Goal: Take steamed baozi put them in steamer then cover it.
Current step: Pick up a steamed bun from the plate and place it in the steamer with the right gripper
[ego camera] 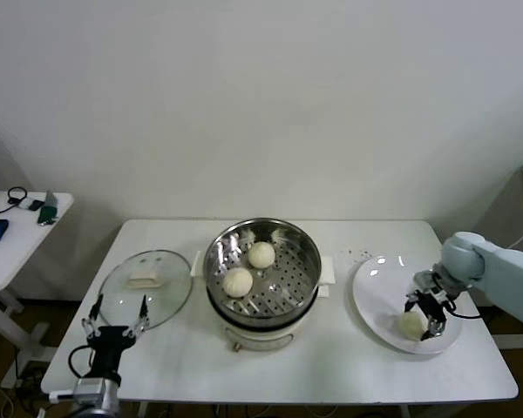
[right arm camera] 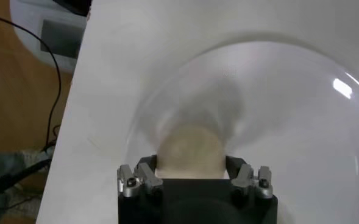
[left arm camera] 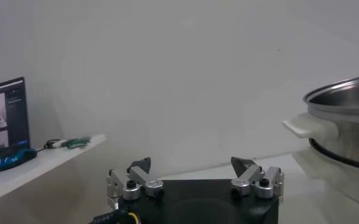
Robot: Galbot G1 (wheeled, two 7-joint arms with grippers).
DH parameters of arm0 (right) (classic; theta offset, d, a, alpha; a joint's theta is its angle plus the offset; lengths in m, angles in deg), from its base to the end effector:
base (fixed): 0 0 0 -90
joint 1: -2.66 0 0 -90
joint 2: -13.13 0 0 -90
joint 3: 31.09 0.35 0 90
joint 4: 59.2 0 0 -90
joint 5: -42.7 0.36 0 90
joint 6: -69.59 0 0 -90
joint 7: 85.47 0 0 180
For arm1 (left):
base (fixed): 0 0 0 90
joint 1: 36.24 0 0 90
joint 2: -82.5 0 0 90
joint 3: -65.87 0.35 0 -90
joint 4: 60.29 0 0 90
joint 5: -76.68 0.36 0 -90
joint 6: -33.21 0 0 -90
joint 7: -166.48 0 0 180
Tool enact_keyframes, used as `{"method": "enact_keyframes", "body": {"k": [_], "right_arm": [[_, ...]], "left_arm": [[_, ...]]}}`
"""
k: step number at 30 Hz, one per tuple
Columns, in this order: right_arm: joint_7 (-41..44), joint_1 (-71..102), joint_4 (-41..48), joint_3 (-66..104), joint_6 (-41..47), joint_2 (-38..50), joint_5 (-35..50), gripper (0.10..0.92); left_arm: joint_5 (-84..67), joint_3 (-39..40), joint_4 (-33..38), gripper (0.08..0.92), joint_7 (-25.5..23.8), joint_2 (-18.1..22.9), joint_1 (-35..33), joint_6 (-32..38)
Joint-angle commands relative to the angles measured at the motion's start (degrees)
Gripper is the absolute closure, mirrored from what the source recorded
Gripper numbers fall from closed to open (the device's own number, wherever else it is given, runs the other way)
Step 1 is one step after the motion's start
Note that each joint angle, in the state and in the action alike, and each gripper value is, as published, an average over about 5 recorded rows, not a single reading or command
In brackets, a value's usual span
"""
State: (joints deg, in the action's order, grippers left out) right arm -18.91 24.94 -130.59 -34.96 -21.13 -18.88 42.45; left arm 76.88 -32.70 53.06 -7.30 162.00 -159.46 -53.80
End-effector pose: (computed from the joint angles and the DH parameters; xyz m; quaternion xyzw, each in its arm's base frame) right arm 0.4864 -0.2138 -0.2242 0.5823 -0.4424 0.5294 0.4301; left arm 0.1667 0.0862 -0.3421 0.0728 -0.9889 -0.1206 0.0463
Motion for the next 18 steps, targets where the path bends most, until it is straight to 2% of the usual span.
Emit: {"method": "enact_keyframes", "body": {"k": [1,10,18], "right_arm": [[2.74,-10.81,-2.17,-4.62,-4.95,0.06,0.11,0.304],[6.99,-37.04,-10.18,-17.51,-19.2,-7.96,-2.63,0.302],[6.66,-43.03,-18.04,-16.55,-27.12,-18.8,-4.11,0.296]], "left_arm": [[-0.07,0.03,0.15,0.177,0.01,-0.19,-0.11,-0.03],[0.03,0.29,0.58,0.177,-0.01,-0.22,-0.27,0.02],[0.5,0.98,0.98,0.177,0.05,-0.03,-0.2,-0.06]]}}
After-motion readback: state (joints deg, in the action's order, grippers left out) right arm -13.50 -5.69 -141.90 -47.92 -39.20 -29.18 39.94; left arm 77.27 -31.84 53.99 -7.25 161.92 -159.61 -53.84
